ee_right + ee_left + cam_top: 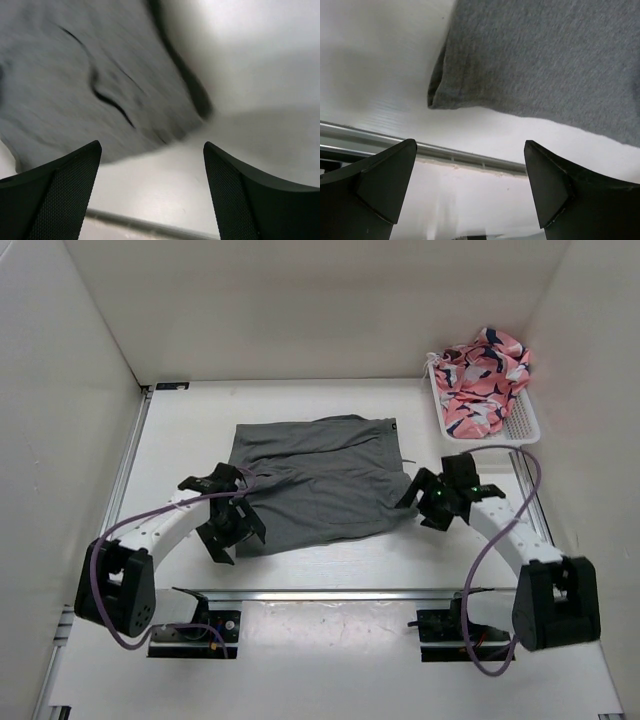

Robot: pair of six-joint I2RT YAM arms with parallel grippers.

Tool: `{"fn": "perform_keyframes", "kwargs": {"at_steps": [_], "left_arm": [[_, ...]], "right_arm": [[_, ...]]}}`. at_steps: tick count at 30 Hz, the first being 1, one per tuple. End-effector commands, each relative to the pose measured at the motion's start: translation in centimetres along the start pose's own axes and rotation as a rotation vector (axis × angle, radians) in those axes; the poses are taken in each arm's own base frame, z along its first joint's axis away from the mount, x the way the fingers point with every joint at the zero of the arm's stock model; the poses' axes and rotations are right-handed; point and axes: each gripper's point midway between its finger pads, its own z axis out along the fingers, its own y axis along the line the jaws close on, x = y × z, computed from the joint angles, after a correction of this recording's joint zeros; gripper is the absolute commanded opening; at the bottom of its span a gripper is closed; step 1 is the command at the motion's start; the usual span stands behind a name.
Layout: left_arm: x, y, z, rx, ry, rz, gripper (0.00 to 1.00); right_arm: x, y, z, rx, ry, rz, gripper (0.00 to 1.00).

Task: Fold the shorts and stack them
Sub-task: Fold the shorts

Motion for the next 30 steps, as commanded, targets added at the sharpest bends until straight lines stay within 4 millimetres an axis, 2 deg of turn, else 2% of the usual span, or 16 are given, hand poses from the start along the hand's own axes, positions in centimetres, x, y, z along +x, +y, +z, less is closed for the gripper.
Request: {"fn": "perform_keyframes", "kwargs": {"at_steps": [1,4,5,7,8,12,13,15,18,21,22,23,27,28,30], "left_arm": [[-1.5,-1.0,1.1,-0.014,-0.07,-0.04,1.0],[-1.5,-1.3,2.3,-0.047,-0.056,-0.02,0.98],[-1.4,-1.6,2.6,-0.047,-0.054,-0.008,0.89],[-1.1,-2.0,2.9,-0.045,-0.053,0.003,0.79],[-0.8,-2.0,3.2,-0.056,-0.044,0.004,0.64],[-1.0,-1.5,3.9,-0.082,-0.051,-0.006,0.26],[-1.0,-1.5,3.9,-0.082,-0.051,-0.006,0.1],[-1.0,-1.6,3.7,-0.074,-0.057,-0.005,0.1],[-1.4,-1.8,3.1,-0.048,-0.075,-0.013,0.1],[-1.8,-1.8,2.0,-0.039,-0.112,-0.023,0.1],[-2.0,-1.4,1.8,-0.048,-0.122,-0.044,0.1],[-1.9,-1.3,1.5,-0.047,-0.123,-0.044,0.1],[-1.9,-0.5,1.1,-0.036,-0.144,-0.081,0.1],[-1.8,-0.5,1.1,-0.031,-0.136,-0.081,0.2],[-1.8,-0.5,1.1,-0.031,-0.136,-0.081,0.49]], "right_arm": [[0.6,0.8,-2.1,-0.115,-0.024,0.115,0.86],[2.6,0.2,-1.3,-0.136,0.024,0.157,0.83],[2.8,0.1,-1.1,-0.135,0.026,0.176,0.83],[3.2,-0.1,-0.4,-0.146,0.031,0.188,0.82],[3.0,0.0,-0.1,-0.149,0.027,0.187,0.8],[2.1,-0.2,1.4,-0.146,-0.002,0.182,0.74],[2.1,-0.8,2.2,-0.121,0.002,0.178,0.73],[1.1,-0.9,2.7,-0.112,-0.017,0.169,0.69],[0.2,-1.3,4.1,-0.078,-0.023,0.155,0.57],[0.3,-1.9,4.5,-0.045,-0.018,0.136,0.24],[0.5,-2.1,4.5,-0.037,-0.009,0.138,0.05],[0.7,-2.2,4.5,-0.032,-0.002,0.14,0.0],[1.7,-3.0,3.7,-0.025,-0.008,0.119,0.0],[2.1,-3.3,3.8,-0.017,0.001,0.122,0.0],[2.4,-3.5,3.7,-0.016,0.003,0.113,0.0]]}}
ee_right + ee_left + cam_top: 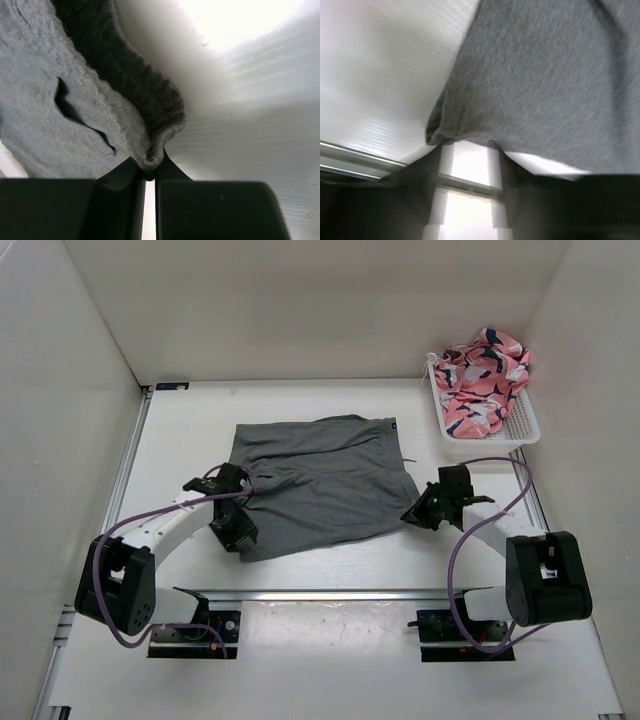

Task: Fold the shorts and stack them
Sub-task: Fold the shorts

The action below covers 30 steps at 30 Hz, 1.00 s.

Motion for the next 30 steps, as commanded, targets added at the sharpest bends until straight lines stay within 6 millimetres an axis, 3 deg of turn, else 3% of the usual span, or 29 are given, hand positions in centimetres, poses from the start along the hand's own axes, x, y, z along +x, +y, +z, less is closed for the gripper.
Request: {"fn": "perform_keyframes", "kwargs": {"at_steps": [1,2,3,5,12,14,16,17,18,23,28,30], "left_arm": [[-0.1,0.5,-0.2,-0.006,-0.017,-0.021,0.68],[0.1,0.3,-0.2,-0.004,-0.015,-0.021,0.92],[0.1,0.3,-0.2,-0.004,-0.015,-0.021,0.97],[0.5,0.0,-0.2,-0.002,-0.013,-0.021,0.96],[1.7,1.2,2.5,-0.065,0.034,-0.03,0.74],[1.7,1.2,2.8,-0.069,0.037,-0.03,0.63],[2.2,1.6,3.2,-0.09,0.049,-0.02,0.45],[2.0,1.8,3.4,-0.104,0.042,-0.019,0.19],[2.0,1.9,3.4,-0.104,0.042,-0.009,0.1],[2.3,2.4,0.7,-0.055,0.014,-0.046,0.1],[2.9,3.6,-4.7,0.06,-0.052,-0.086,0.1],[3.3,3.6,-5.9,0.101,-0.05,-0.095,0.1]], "right_arm": [[0.1,-0.8,-0.2,0.014,-0.017,-0.024,0.0],[0.1,-0.8,-0.2,0.014,-0.017,-0.024,0.0],[0.2,-0.7,-0.3,0.007,-0.011,-0.024,0.0],[0.2,-0.7,-0.3,0.007,-0.011,-0.024,0.0],[-0.2,-0.3,-0.3,0.006,-0.012,-0.024,0.0],[-0.2,-0.3,-0.3,0.006,-0.012,-0.024,0.0],[-0.2,-0.3,-0.3,0.006,-0.012,-0.024,0.0],[-0.2,-0.3,-0.3,0.006,-0.012,-0.024,0.0],[0.1,-0.5,-0.3,0.016,-0.001,-0.021,0.0],[0.4,-0.8,-2.3,0.03,-0.019,-0.058,0.0],[1.6,-1.6,-5.1,0.05,-0.027,-0.106,0.0],[1.6,-1.6,-6.0,0.046,-0.046,-0.122,0.0]]}}
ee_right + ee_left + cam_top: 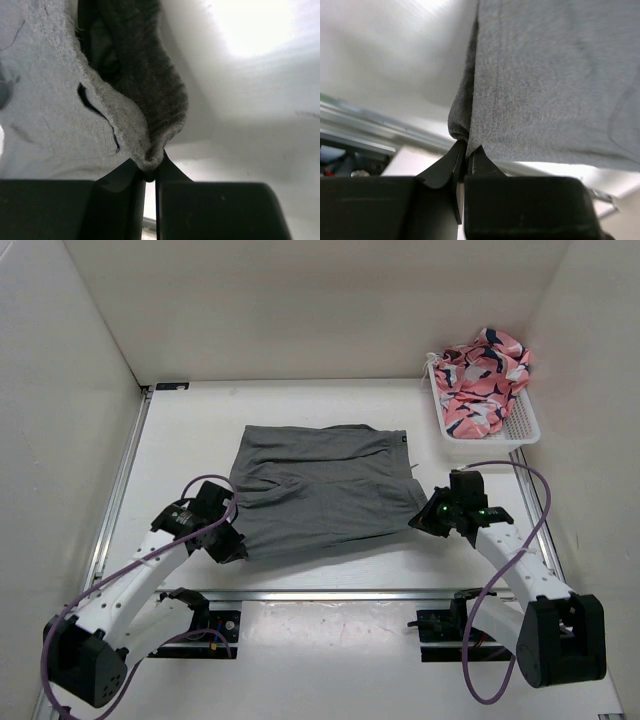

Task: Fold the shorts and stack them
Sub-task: Fold the shorts

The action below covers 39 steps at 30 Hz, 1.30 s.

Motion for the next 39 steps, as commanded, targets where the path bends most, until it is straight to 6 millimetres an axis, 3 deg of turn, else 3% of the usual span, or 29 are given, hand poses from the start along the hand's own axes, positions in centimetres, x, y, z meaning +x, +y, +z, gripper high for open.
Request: {"fn": "perform_keyframes", "kwargs": {"at_steps": [1,4,7,9,10,11,12,13,14,15,16,17,20,22,23,24,25,27,29,30,31,32,33,34,35,36,38,39], "left_arm": [[0.6,1.2,-2.6,-0.018,-0.005,-0.032,0.1],[0.0,1.0,-4.3,-0.006,-0.037,-0.032,0.1],[-2.9,-2.6,-8.0,0.086,-0.142,-0.019,0.1],[-4.6,-4.2,-9.3,0.099,-0.186,0.014,0.1],[-6.1,-4.9,-9.0,0.054,-0.211,0.012,0.1],[-7.4,-6.8,-10.9,0.097,-0.252,0.043,0.1],[-8.6,-7.7,-11.4,0.094,-0.274,0.047,0.1],[-10.0,-8.7,-10.7,0.06,-0.29,0.056,0.1],[-11.9,-10.5,-12.1,0.098,-0.339,0.043,0.1],[-13.0,-11.3,-12.1,0.099,-0.355,0.07,0.1],[-14.2,-12.0,-10.7,0.062,-0.343,0.072,0.1],[-16.3,-13.1,-11.2,0.089,-0.371,0.05,0.1],[-19.1,-14.5,-9.8,0.071,-0.363,0.065,0.1],[-22.1,-15.9,-8.3,0.073,-0.361,0.05,0.1],[-22.9,-16.3,-6.5,0.046,-0.332,0.054,0.1],[-24.2,-17.4,-7.2,0.069,-0.359,0.053,0.1],[-25.2,-17.7,-6.9,0.068,-0.366,0.042,0.1],[-27.1,-19.1,-5.9,0.07,-0.375,0.043,0.1],[-27.8,-20.1,-4.9,0.074,-0.362,0.045,0.1],[-28.2,-20.1,-2.9,0.049,-0.328,0.04,0.1],[-29.0,-20.9,-3.0,0.066,-0.343,0.039,0.1],[-29.3,-21.6,-2.3,0.078,-0.334,0.042,0.1],[-29.6,-22.2,-1.5,0.092,-0.325,0.056,0.1],[-30.7,-22.9,0.1,0.098,-0.318,0.049,0.1],[-30.9,-23.3,1.0,0.105,-0.307,0.07,0.25],[-31.5,-23.6,1.7,0.121,-0.29,0.064,0.35],[-32.1,-23.8,3.4,0.126,-0.258,0.066,0.66],[-32.3,-23.5,3.3,0.13,-0.254,0.068,0.79]], "right_arm": [[1.2,-1.9,-1.7,0.075,0.015,-0.034,0.0],[1.1,-1.5,-2.9,0.064,0.0,-0.047,0.0],[0.5,-0.6,-4.2,0.052,-0.015,-0.051,0.0],[0.1,0.0,-5.0,0.042,-0.028,-0.055,0.0],[-0.9,1.0,-5.8,0.023,-0.053,-0.062,0.0],[-1.3,1.2,-6.3,0.029,-0.064,-0.063,0.0],[-1.9,1.7,-6.5,0.022,-0.073,-0.074,0.0],[-3.2,2.7,-7.4,0.016,-0.107,-0.08,0.0],[-3.8,2.9,-7.1,0.032,-0.104,-0.091,0.0],[-4.2,3.1,-7.2,0.037,-0.097,-0.09,0.0],[-5.6,4.0,-7.6,0.037,-0.126,-0.104,0.0],[-6.2,3.6,-6.8,0.075,-0.111,-0.107,0.0],[-9.1,5.0,-5.4,0.094,-0.118,-0.133,0.0],[-10.6,5.9,-4.5,0.097,-0.114,-0.142,0.0],[-11.9,6.5,-3.4,0.106,-0.1,-0.154,0.0],[-12.6,6.8,-3.0,0.109,-0.097,-0.17,0.0],[-13.0,6.7,-1.6,0.126,-0.072,-0.166,0.0],[-14.8,8.3,-1.4,0.106,-0.084,-0.169,0.0],[-16.0,9.1,-0.3,0.101,-0.073,-0.168,0.0],[-16.2,9.5,-0.1,0.094,-0.062,-0.158,0.0],[-16.5,9.9,0.2,0.084,-0.06,-0.149,0.0],[-16.6,9.9,1.4,0.089,-0.036,-0.136,0.04],[-17.9,11.4,1.2,0.053,-0.057,-0.143,0.15],[-18.3,11.7,2.5,0.049,-0.037,-0.13,0.33],[-19.0,12.5,2.8,0.03,-0.04,-0.123,0.65],[-20.7,14.3,2.2,-0.01,-0.079,-0.136,0.75],[-22.5,16.2,1.9,-0.087,-0.114,-0.137,0.9],[-23.1,16.7,1.7,-0.103,-0.136,-0.143,0.9]]}}
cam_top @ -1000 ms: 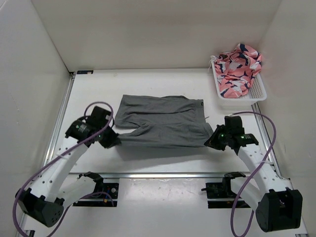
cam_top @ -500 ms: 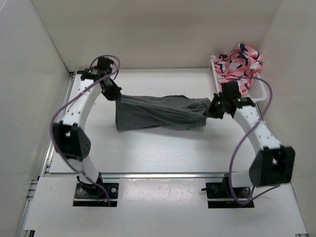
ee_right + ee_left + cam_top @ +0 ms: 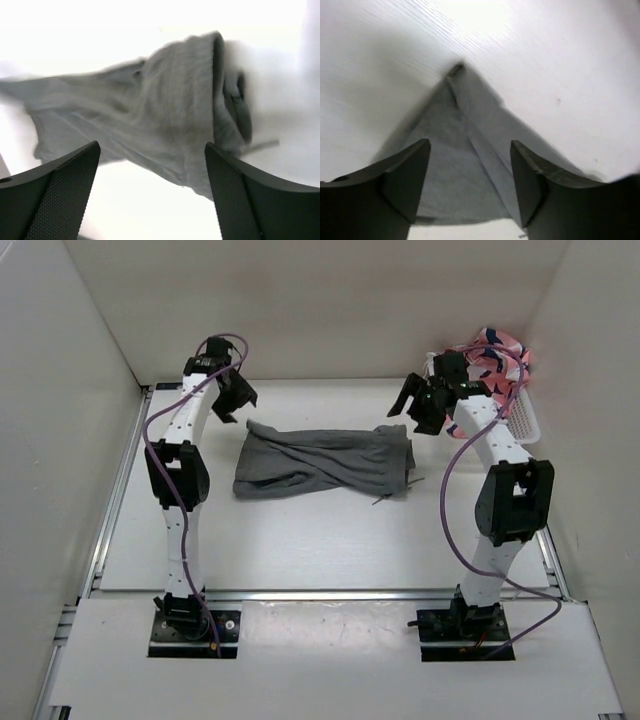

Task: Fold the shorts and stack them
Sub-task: Fold the shorts

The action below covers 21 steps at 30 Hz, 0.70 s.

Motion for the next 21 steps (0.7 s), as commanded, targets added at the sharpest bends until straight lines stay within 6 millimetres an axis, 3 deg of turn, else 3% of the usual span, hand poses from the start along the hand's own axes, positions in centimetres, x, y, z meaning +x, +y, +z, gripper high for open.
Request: {"fn": "perform_keyframes", "kwargs": {"at_steps": [1,2,3,4,5,7,8,9,11,12,13,14,15,17,18,19,21], "left_arm": [[-1.9,-0.1,-1.5,0.052,-0.014,0.0,0.79],[-2.0,0.7,-1.4,0.034,-0.02,0.003,0.79],[-2.2,0.9,-1.7,0.031,-0.037,0.003,0.77],[-2.6,0.7,-3.3,0.052,-0.061,0.002,0.76],[-2.1,1.5,-3.0,0.03,-0.057,0.011,0.74],[-2.0,1.7,-3.7,0.034,-0.063,0.032,0.68],[-1.6,2.0,-4.0,0.029,-0.057,0.033,0.63],[-1.2,2.5,-4.2,0.017,-0.044,0.057,0.61],[0.5,3.7,-4.6,-0.019,-0.014,0.076,0.58],[1.2,4.3,-4.7,-0.038,-0.008,0.101,0.58],[2.0,5.0,-4.8,-0.053,0.009,0.103,0.58],[2.6,5.0,-5.7,-0.041,0.003,0.121,0.61],[4.8,6.8,-4.6,-0.076,0.061,0.123,0.72],[6.4,6.9,-4.6,-0.031,0.099,0.13,0.83],[8.4,8.5,-3.4,-0.058,0.156,0.141,0.88],[9.5,8.6,-3.0,-0.058,0.181,0.152,0.94],[11.2,9.6,-1.7,-0.089,0.225,0.169,0.94]], "right_arm": [[-4.1,3.2,-3.6,-0.106,-0.144,-0.028,0.9],[-5.2,2.8,-4.1,-0.082,-0.21,-0.044,0.78],[-4.8,2.1,-4.5,-0.058,-0.226,-0.041,0.65],[-4.6,1.5,-4.5,-0.039,-0.235,-0.057,0.45],[-4.3,1.0,-4.1,-0.022,-0.228,-0.062,0.21],[-2.4,0.1,-2.6,-0.017,-0.149,-0.071,0.09],[-1.7,0.0,-2.3,-0.026,-0.125,-0.079,0.09],[-0.6,-0.7,-1.6,-0.012,-0.083,-0.071,0.13],[2.3,-2.3,-0.8,0.01,-0.014,-0.057,0.33],[2.9,-2.1,-1.3,-0.001,-0.019,-0.067,0.59],[4.7,-3.5,-0.8,0.03,0.01,-0.068,0.71],[5.2,-4.0,-1.4,0.04,0.006,-0.068,0.79],[5.7,-4.6,-1.3,0.058,0.004,-0.067,0.91],[7.7,-6.4,-1.0,0.088,0.042,-0.04,0.96],[8.2,-6.5,-0.6,0.077,0.054,-0.038,0.98],[9.0,-7.3,-0.4,0.076,0.076,-0.022,0.98],[8.7,-6.9,-0.2,0.039,0.07,-0.004,0.99]]}}
